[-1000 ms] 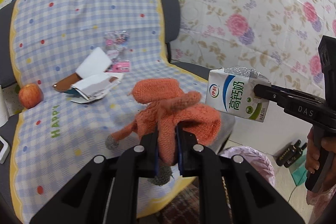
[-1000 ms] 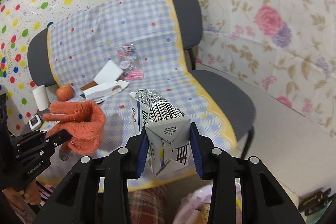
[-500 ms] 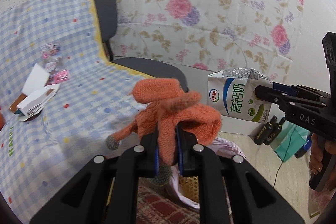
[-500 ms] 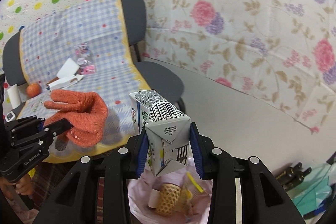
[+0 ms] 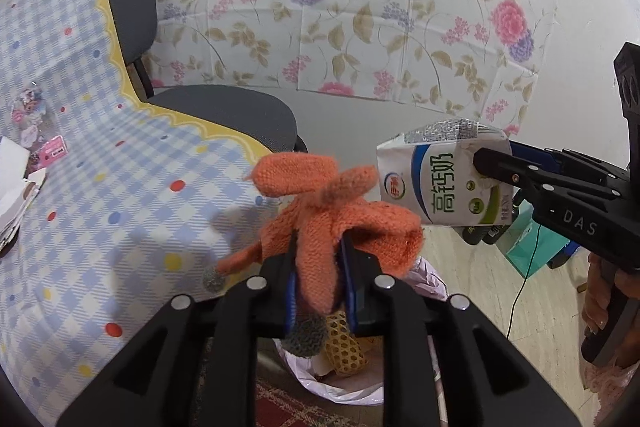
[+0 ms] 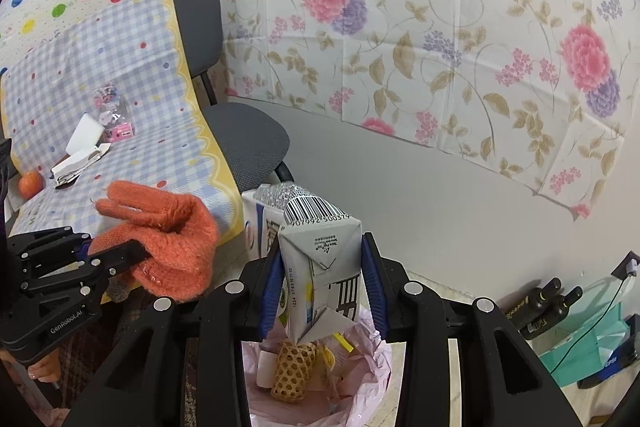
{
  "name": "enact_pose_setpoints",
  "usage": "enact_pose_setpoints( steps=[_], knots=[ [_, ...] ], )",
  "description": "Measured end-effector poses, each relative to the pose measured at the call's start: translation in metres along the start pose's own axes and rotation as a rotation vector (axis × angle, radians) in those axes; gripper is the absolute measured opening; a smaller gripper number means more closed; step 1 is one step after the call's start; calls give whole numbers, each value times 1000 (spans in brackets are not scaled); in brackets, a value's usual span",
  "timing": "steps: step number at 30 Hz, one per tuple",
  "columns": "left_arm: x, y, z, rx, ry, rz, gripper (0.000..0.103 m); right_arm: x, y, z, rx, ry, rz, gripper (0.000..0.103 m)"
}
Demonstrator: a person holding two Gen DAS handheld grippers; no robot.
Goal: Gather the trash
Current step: 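Open both grippers to drop the glove and carton into the bin, then move both grippers back toward the chair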
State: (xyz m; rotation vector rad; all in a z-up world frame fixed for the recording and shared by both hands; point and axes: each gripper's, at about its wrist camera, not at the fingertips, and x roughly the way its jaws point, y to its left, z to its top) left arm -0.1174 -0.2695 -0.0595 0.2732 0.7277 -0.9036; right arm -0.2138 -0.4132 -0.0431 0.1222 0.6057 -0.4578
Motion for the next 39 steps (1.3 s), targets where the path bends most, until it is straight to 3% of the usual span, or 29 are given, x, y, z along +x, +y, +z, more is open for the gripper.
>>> enact_pose_setpoints(
  steps=[3, 5, 8, 13, 25, 30, 39],
  knots=[
    [7, -1, 1, -6, 14, -6, 37, 8, -3, -1, 16, 18, 14, 40],
    [9, -2, 2, -5, 19, -10, 53, 12, -3, -3, 16, 28, 17, 48],
    [10, -3, 3, -7, 21, -6, 55, 12, -3, -3, 16, 28, 18, 57],
    [-1, 1, 3, -16, -18, 10, 55, 6, -3, -2, 25, 8, 16, 57],
    [-61, 32, 1, -80, -164, 137, 61, -8, 14, 8, 29, -27, 37, 57],
    [-80, 55, -5, -122, -193, 193, 64, 0, 40, 14, -8, -13, 87, 57],
    [-111, 110, -23, -183, -234, 373, 65, 18, 110, 41, -112, -31, 188, 59]
  ],
)
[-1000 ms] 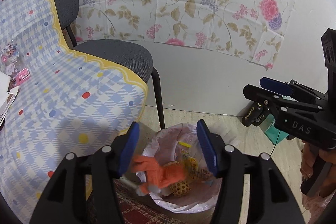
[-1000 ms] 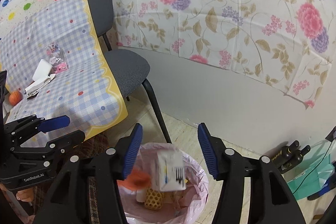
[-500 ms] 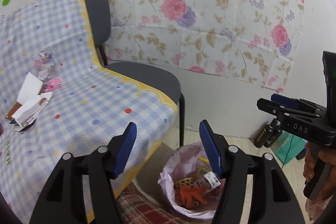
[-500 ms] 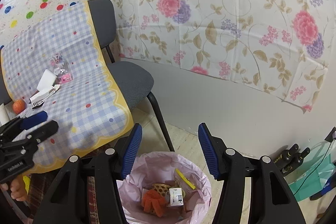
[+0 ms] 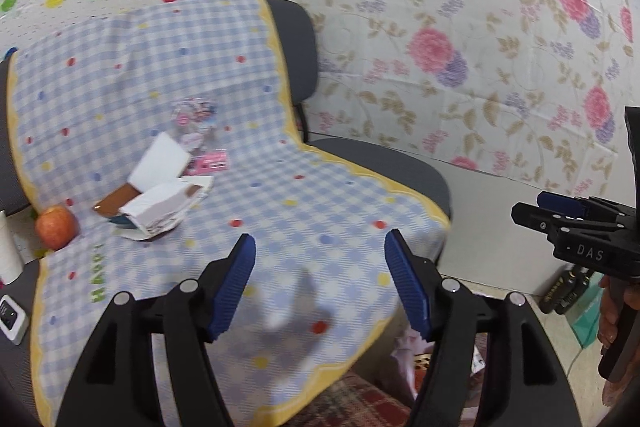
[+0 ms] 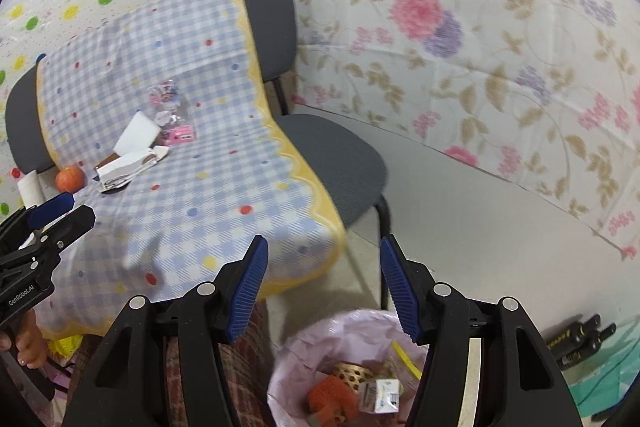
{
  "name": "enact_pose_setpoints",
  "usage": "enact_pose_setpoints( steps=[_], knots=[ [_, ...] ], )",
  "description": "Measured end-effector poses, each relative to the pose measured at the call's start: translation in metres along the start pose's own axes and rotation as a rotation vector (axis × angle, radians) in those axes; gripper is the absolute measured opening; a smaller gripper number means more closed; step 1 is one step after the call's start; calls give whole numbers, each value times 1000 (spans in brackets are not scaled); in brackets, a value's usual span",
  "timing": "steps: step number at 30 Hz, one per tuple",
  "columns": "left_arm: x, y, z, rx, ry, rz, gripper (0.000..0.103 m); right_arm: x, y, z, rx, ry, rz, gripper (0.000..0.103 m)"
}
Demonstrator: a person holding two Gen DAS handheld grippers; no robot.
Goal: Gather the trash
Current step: 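Move both grippers back toward the chair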
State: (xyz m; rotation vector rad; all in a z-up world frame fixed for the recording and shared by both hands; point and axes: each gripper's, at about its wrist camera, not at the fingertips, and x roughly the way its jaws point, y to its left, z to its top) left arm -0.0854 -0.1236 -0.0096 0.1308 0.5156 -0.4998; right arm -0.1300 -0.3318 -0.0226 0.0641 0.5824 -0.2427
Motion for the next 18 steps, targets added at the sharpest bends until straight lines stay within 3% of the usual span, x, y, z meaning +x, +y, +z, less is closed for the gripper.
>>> enact_pose_setpoints(
  steps=[12, 18],
  knots=[
    [-2, 117, 4, -132, 13, 248, 70, 54, 81, 44, -119, -20, 129, 65],
    [-5, 161, 10, -152, 2, 359, 70, 84, 108, 59, -153, -1, 175, 68]
  ],
)
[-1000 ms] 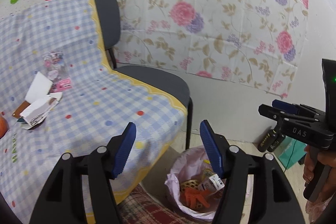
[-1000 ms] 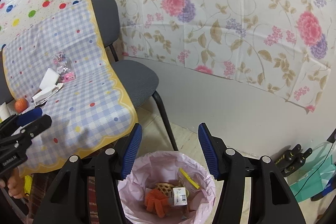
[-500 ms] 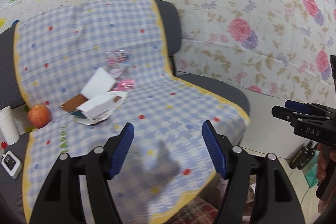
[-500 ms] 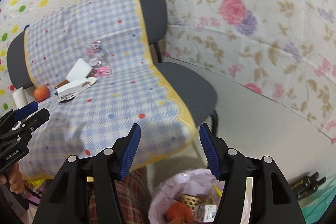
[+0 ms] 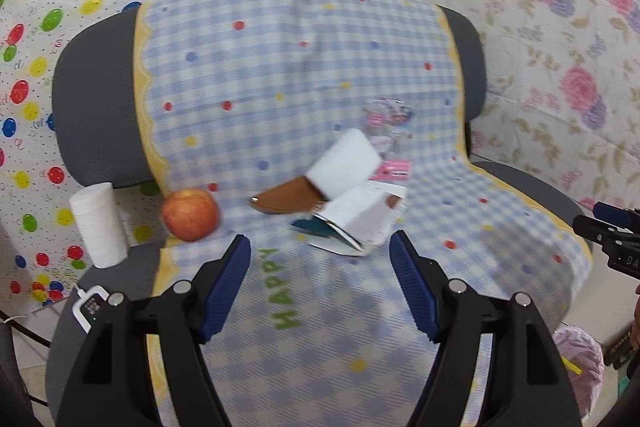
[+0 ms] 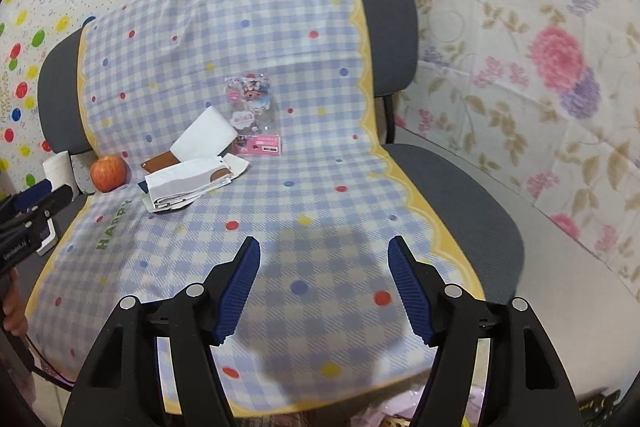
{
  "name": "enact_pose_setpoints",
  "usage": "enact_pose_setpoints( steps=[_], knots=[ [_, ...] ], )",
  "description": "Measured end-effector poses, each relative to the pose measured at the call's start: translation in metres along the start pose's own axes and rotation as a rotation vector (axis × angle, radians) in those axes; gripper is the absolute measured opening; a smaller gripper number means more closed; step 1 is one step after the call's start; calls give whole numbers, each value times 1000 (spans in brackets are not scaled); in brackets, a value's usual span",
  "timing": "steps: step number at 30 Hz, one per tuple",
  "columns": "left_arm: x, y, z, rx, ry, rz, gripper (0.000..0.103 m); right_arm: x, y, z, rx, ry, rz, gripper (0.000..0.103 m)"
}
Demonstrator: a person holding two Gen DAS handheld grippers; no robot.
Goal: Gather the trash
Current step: 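Move both grippers back toward the chair, then grasp the white paper wrapper with the left gripper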
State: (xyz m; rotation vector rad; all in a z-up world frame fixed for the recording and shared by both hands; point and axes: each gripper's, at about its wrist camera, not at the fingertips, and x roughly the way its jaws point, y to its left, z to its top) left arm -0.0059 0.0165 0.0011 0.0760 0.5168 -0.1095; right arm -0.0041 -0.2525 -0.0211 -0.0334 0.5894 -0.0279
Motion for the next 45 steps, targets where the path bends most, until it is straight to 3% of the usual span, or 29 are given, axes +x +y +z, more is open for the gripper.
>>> enact_pose_setpoints(
  steps=[6, 15, 26, 32, 37, 39, 42, 44, 45],
  knots=[
    [25, 18, 16, 6, 11, 17, 75, 31, 12, 18, 0, 3, 33, 69],
    [82, -4, 28, 78, 65, -44, 76, 67, 20, 47, 0, -15, 36, 69],
    [134, -14, 19, 70, 167, -89, 76, 110, 29, 49, -50, -73, -17, 68],
    [142, -13, 18, 58, 196, -105, 76, 131, 28, 39, -37, -18, -5, 67],
    [162, -23, 14, 109, 302, -82, 75, 131, 19, 39, 3, -12, 13, 67],
    [164, -24, 13, 113, 315, -80, 67, 132, 20, 39, 6, -11, 12, 67],
    [161, -24, 14, 115, 291, -102, 43, 133, 20, 39, -1, -6, 12, 67],
    [157, -27, 13, 135, 274, -135, 14, 132, 19, 39, 0, -6, 9, 67],
    [155, -29, 14, 142, 264, -146, 6, 131, 19, 39, 3, -9, 8, 67]
  ],
)
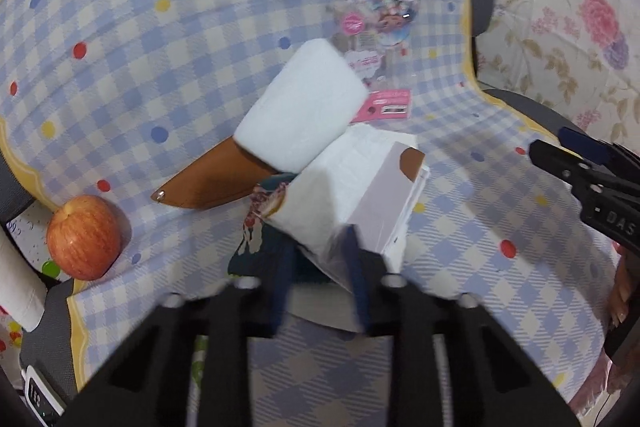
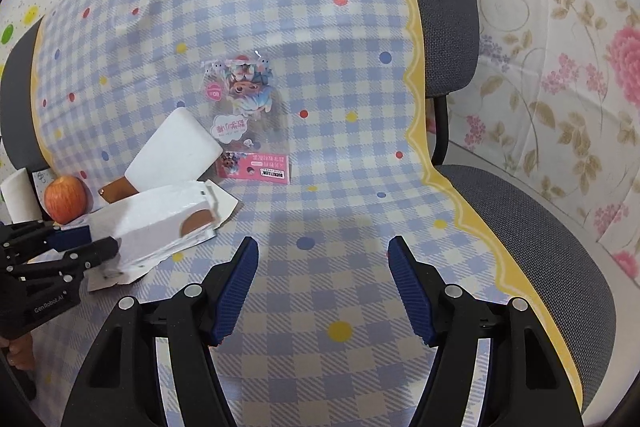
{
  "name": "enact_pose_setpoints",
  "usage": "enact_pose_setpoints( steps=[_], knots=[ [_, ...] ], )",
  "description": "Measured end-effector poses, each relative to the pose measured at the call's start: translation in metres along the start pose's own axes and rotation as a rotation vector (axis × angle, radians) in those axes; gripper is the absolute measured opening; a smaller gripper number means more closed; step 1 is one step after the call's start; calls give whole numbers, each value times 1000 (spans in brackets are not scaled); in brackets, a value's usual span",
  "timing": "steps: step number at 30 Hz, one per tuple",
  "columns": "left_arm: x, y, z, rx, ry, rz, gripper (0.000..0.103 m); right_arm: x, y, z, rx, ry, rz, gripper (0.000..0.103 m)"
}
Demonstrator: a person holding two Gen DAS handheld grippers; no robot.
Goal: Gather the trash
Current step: 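Grasp the white paper wrapper with the left gripper, then grasp the clear plastic bag with the right gripper while the left gripper holds the paper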
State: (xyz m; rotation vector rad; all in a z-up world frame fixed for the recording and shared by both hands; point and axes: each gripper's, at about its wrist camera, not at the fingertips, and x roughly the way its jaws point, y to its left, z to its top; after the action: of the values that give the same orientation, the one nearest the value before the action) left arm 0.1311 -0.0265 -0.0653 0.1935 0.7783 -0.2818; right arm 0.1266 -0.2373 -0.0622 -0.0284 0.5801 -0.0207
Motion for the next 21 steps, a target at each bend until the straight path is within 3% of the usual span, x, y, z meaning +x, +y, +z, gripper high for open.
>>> enact_pose_setpoints(
  steps=[7, 13, 16, 21],
  knots=[
    [-42, 3, -5, -11, -177, -9, 2, -12, -3, 3, 0, -12, -1, 67],
    [-84, 30, -8, -86, -327, 53, 1, -20, -3, 15, 9, -24, 42, 68],
    [-89, 42, -2, -133, -360, 78, 1, -13, 1, 25, -1, -18, 71, 69],
    [-74, 49, 10, -173, -345, 95, 1, 12, 10, 46, -38, -25, 91, 69]
  ],
)
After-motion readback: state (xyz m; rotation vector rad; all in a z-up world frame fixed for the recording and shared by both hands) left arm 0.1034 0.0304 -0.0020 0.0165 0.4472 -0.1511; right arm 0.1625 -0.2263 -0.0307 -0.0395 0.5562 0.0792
